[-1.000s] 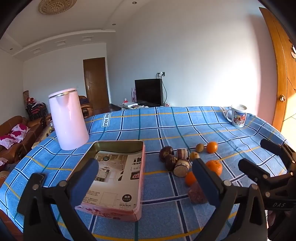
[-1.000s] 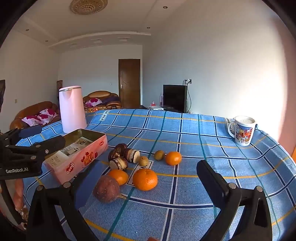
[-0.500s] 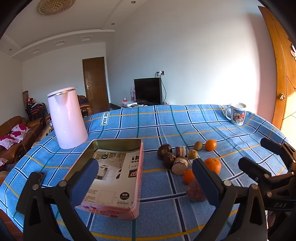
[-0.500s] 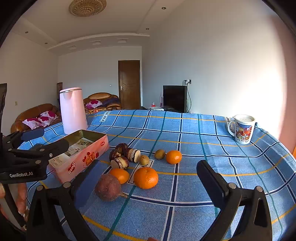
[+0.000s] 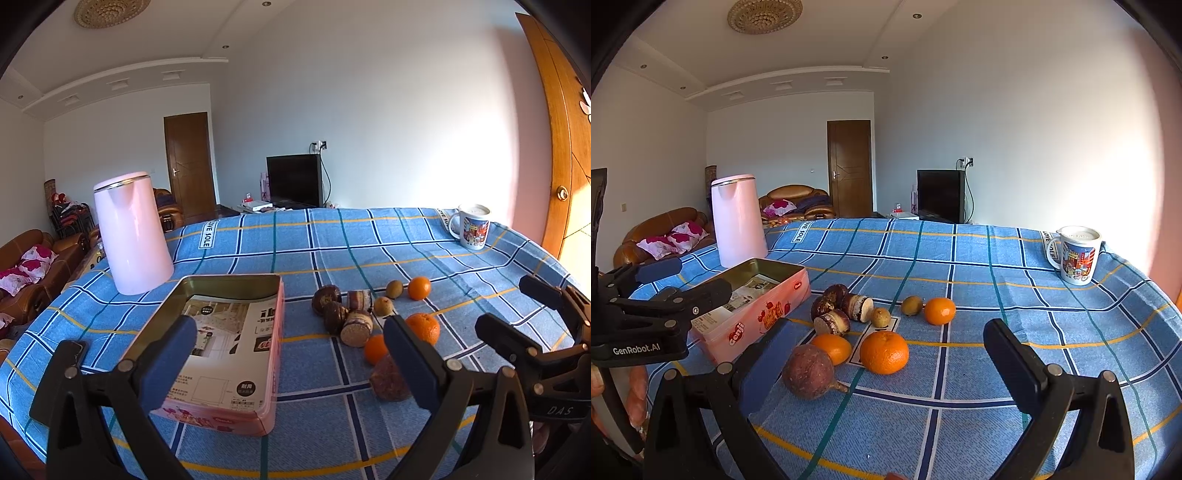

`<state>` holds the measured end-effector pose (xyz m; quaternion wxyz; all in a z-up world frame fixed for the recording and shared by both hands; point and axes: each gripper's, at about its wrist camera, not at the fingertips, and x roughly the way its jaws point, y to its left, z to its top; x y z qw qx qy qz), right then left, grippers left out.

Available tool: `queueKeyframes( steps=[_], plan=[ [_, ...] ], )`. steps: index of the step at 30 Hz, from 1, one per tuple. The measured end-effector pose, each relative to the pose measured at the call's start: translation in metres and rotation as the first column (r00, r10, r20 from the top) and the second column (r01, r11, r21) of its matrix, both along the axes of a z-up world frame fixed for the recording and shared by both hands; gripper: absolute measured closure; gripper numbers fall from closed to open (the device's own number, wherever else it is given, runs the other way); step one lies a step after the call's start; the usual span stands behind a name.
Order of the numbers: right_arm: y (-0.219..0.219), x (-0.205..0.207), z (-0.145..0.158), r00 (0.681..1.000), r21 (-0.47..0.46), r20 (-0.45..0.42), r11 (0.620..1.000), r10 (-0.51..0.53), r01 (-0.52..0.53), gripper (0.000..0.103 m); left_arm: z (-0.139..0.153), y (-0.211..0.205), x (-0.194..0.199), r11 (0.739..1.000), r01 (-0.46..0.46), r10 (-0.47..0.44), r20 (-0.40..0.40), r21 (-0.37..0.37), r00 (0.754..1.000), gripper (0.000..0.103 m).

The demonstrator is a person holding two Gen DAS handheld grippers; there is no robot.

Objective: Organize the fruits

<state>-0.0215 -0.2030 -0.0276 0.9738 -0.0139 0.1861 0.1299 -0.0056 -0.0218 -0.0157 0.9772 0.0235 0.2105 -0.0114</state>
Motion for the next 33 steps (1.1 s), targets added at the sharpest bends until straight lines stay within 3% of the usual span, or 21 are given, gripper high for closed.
queueKeyframes(
  steps=[33],
  plan=[
    [0.0004, 0.0028, -0.0051, 1.0, -0.003, -0.023, 1.0, 0.01, -0.01, 0.001, -0.0033, -0.0002, 0.0023, 1.0, 0.007, -0.007, -0.019, -0.016, 1.0, 0.0]
  ],
)
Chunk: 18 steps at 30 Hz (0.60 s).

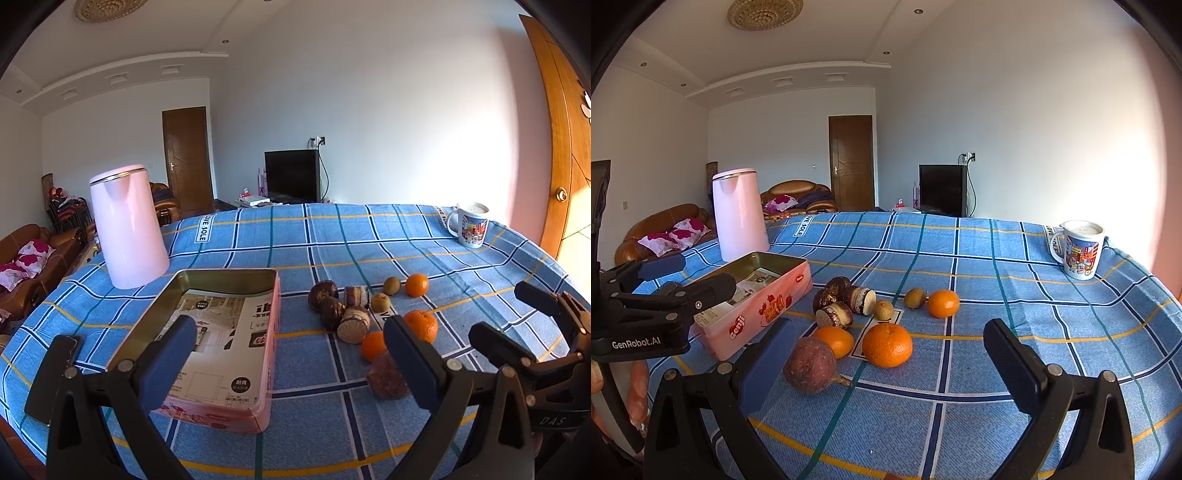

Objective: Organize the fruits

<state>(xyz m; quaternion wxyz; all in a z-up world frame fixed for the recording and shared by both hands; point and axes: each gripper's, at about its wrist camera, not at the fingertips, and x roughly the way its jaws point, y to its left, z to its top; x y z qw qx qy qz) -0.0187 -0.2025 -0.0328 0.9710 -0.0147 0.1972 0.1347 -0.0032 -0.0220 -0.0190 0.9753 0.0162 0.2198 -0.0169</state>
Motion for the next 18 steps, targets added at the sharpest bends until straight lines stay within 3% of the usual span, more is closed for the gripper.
queueKeyframes(
  steps=[18],
  plan=[
    [-0.017, -0.001, -0.008, 0.999, 0.014, -0.015, 0.999, -0.045, 0.046, 0.001, -0.016, -0.012, 0.009, 0.999, 0.029, -0.03, -0.042, -0.012, 0.999, 0.0]
  ],
)
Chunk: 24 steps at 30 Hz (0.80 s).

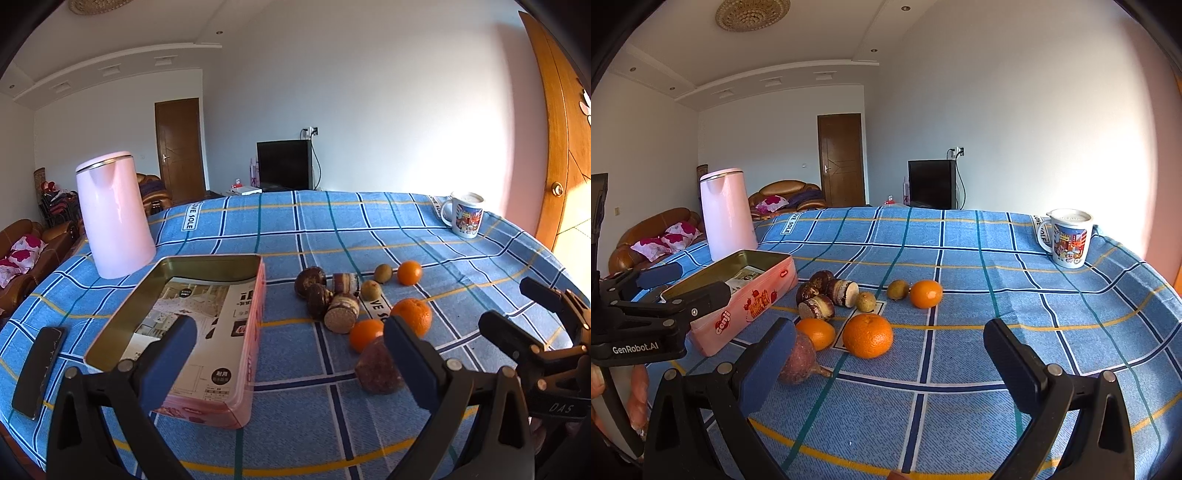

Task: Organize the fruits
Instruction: 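Grasp the dark purple round fruit with the left tool while the right tool grasps the large orange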

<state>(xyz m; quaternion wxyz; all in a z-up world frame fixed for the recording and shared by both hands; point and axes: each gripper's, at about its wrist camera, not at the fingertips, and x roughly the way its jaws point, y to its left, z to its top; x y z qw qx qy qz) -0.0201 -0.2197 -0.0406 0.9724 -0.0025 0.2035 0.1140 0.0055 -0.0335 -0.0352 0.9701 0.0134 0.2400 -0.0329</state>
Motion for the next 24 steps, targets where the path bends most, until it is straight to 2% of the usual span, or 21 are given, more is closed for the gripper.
queueKeyframes(
  steps=[7, 14, 16, 18, 19, 21, 24],
  plan=[
    [-0.018, -0.002, -0.01, 0.999, 0.012, -0.014, 0.999, -0.044, 0.044, 0.001, -0.016, -0.024, 0.008, 0.997, 0.072, -0.071, -0.053, 0.006, 0.996, 0.0],
    [-0.033, -0.002, -0.017, 0.997, 0.034, -0.029, 0.997, -0.071, 0.072, 0.001, -0.029, -0.046, 0.02, 0.988, 0.152, -0.152, -0.125, -0.013, 0.98, 0.003],
    [-0.034, 0.0, -0.019, 0.997, 0.039, -0.035, 0.997, -0.069, 0.071, 0.001, -0.034, -0.052, 0.025, 0.983, 0.182, -0.184, -0.152, -0.024, 0.971, 0.009],
    [-0.035, 0.001, -0.021, 0.997, 0.04, -0.04, 0.997, -0.069, 0.071, 0.001, -0.04, -0.054, 0.031, 0.979, 0.201, -0.204, -0.183, -0.035, 0.962, 0.027],
    [-0.035, 0.002, -0.021, 0.997, 0.042, -0.043, 0.997, -0.068, 0.07, 0.001, -0.044, -0.054, 0.033, 0.976, 0.214, -0.219, -0.201, -0.047, 0.955, 0.031],
    [-0.035, 0.003, -0.022, 0.997, 0.043, -0.047, 0.997, -0.067, 0.069, 0.001, -0.048, -0.052, 0.035, 0.967, 0.237, -0.252, -0.22, -0.091, 0.943, 0.049],
    [-0.033, 0.005, -0.021, 0.997, 0.045, -0.049, 0.997, -0.062, 0.065, 0.001, -0.048, -0.048, 0.033, 0.965, 0.239, -0.258, -0.213, -0.111, 0.942, 0.05]
  ],
)
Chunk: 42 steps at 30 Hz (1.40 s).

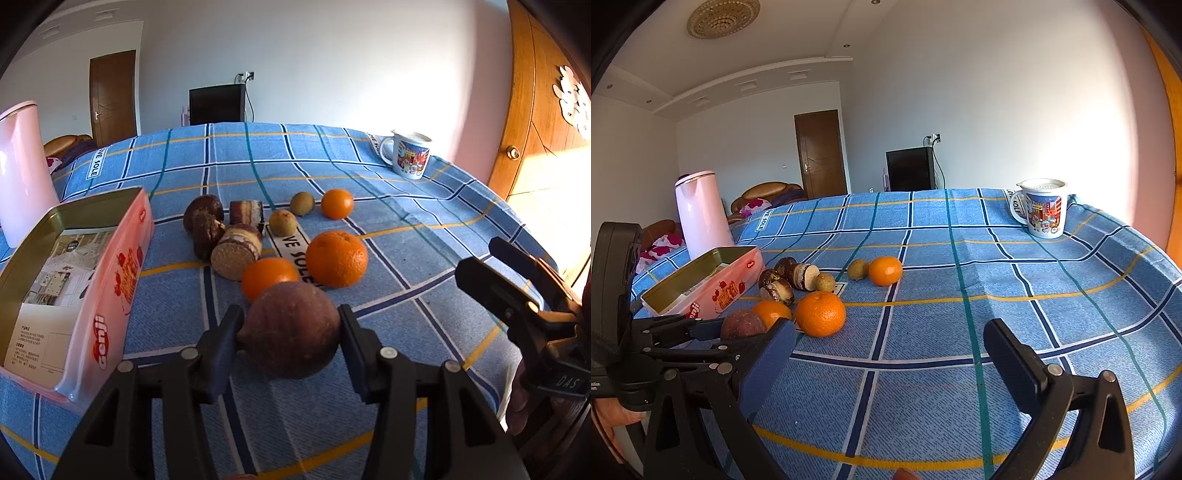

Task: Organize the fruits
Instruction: 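Grasp the dark purple round fruit with the left tool while the right tool grasps the large orange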

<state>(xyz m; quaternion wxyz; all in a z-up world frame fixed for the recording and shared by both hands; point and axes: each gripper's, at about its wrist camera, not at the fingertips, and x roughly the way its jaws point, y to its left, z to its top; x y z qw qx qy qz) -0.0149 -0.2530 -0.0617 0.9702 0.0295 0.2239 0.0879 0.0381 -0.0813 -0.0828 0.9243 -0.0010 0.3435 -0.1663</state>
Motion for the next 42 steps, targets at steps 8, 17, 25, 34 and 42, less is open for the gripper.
queueKeyframes(
  steps=[8, 17, 25, 34, 42],
  plan=[
    [0.035, 0.024, 0.01, 0.996, -0.096, -0.045, 0.992, 0.076, -0.08, 0.002, 0.021, 0.019, -0.01, 0.998, -0.061, 0.061, 0.106, -0.007, 0.992, 0.051],
    [0.055, 0.076, -0.004, 0.958, -0.083, -0.246, 0.982, 0.146, -0.171, 0.028, 0.021, 0.041, -0.002, 0.993, -0.113, 0.115, 0.131, -0.022, 0.985, 0.065],
    [0.058, 0.094, -0.024, 0.898, -0.03, -0.383, 0.969, 0.216, -0.245, 0.044, 0.021, 0.041, -0.001, 0.993, -0.116, 0.117, 0.138, -0.014, 0.984, 0.072],
    [0.053, 0.096, -0.021, 0.903, -0.001, -0.373, 0.972, 0.216, -0.233, 0.053, 0.019, 0.037, -0.001, 0.988, -0.14, 0.129, 0.152, 0.066, 0.98, 0.025],
    [0.052, 0.096, -0.021, 0.904, -0.006, -0.369, 0.972, 0.214, -0.233, 0.053, 0.011, 0.051, 0.01, 0.977, -0.183, 0.17, 0.11, 0.114, 0.979, 0.025]
  ],
)
